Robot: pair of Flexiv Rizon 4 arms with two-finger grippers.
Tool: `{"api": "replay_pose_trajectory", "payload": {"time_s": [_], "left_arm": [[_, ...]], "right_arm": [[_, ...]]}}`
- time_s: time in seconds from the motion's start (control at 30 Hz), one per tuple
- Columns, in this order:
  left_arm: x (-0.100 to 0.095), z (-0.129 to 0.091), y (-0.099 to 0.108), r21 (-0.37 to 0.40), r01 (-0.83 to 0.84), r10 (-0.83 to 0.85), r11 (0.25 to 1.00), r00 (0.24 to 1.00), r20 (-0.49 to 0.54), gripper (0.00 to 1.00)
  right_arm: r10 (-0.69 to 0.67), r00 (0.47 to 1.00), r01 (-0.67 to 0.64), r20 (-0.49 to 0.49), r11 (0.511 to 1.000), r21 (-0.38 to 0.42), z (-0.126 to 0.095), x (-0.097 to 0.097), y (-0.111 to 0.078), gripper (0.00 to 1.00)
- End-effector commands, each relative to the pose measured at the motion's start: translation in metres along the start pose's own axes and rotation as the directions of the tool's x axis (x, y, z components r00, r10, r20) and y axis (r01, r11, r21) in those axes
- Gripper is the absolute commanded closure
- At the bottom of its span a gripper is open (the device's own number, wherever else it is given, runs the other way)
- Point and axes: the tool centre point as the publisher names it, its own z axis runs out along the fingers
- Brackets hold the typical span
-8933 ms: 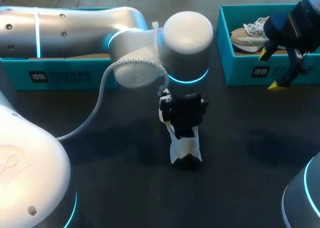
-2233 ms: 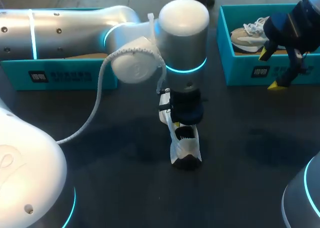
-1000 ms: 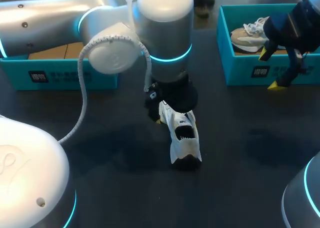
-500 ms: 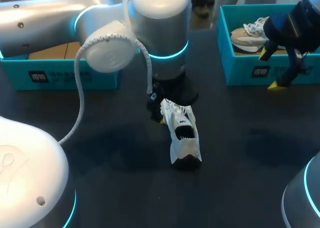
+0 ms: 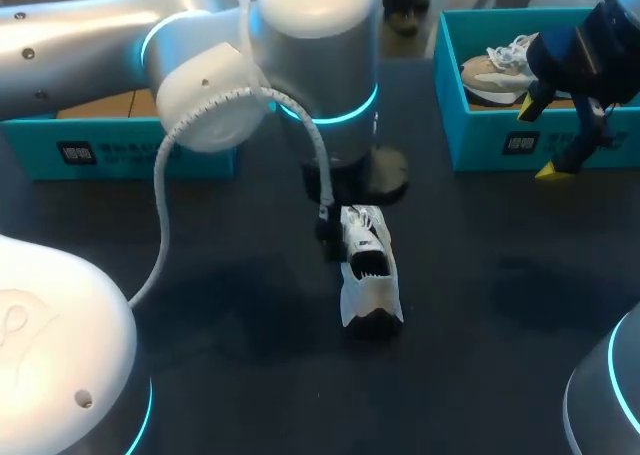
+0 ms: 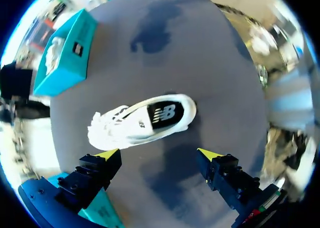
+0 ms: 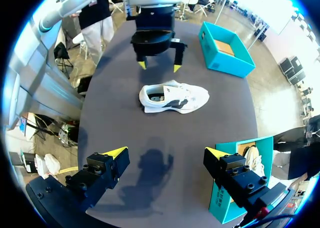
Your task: Take the shoe out of the shoebox, open the shoe tongue, remove and reinsert the insole, then place the shoe into the shoebox
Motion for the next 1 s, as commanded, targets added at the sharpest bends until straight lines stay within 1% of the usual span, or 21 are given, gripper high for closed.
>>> {"api": "replay_pose_trajectory", "payload": {"time_s": [0.03, 0.27, 0.37, 0.47, 0.67, 0.83, 1.0], "left_arm": [[0.016, 0.004, -0.008, 0.025, 0.167, -0.167, 0.986, 0.986, -0.007, 0.00], [0.050, 0.017, -0.020, 0.056, 0.148, -0.146, 0.987, 0.989, -0.031, 0.00], [0.060, 0.026, -0.026, 0.044, 0.141, -0.139, 0.989, 0.989, -0.040, 0.00], [0.063, 0.033, -0.031, 0.050, 0.152, -0.150, 0.987, 0.988, -0.044, 0.00], [0.067, 0.053, -0.041, 0.091, 0.173, -0.169, 0.981, 0.985, -0.045, 0.00], [0.066, 0.072, -0.051, 0.089, 0.168, -0.164, 0.982, 0.985, -0.052, 0.00], [0.063, 0.092, -0.054, 0.080, 0.190, -0.187, 0.978, 0.981, -0.049, 0.00]], "right_arm": [[0.002, 1.000, -0.001, -0.003, 1.000, 0.003, 0.001, -0.002, 0.001, 0.00], [0.002, 1.000, -0.001, -0.003, 1.000, 0.003, 0.001, -0.002, 0.001, 0.00], [0.002, 1.000, -0.001, -0.003, 1.000, 0.003, 0.001, -0.002, 0.001, 0.00], [0.002, 1.000, -0.001, -0.003, 1.000, 0.003, 0.001, -0.002, 0.001, 0.00], [0.002, 1.000, -0.001, -0.003, 1.000, 0.003, 0.001, -0.002, 0.001, 0.00], [0.002, 1.000, -0.001, -0.003, 1.000, 0.003, 0.001, -0.002, 0.001, 0.00], [0.002, 1.000, -0.001, -0.003, 1.000, 0.003, 0.001, -0.002, 0.001, 0.00]]}}
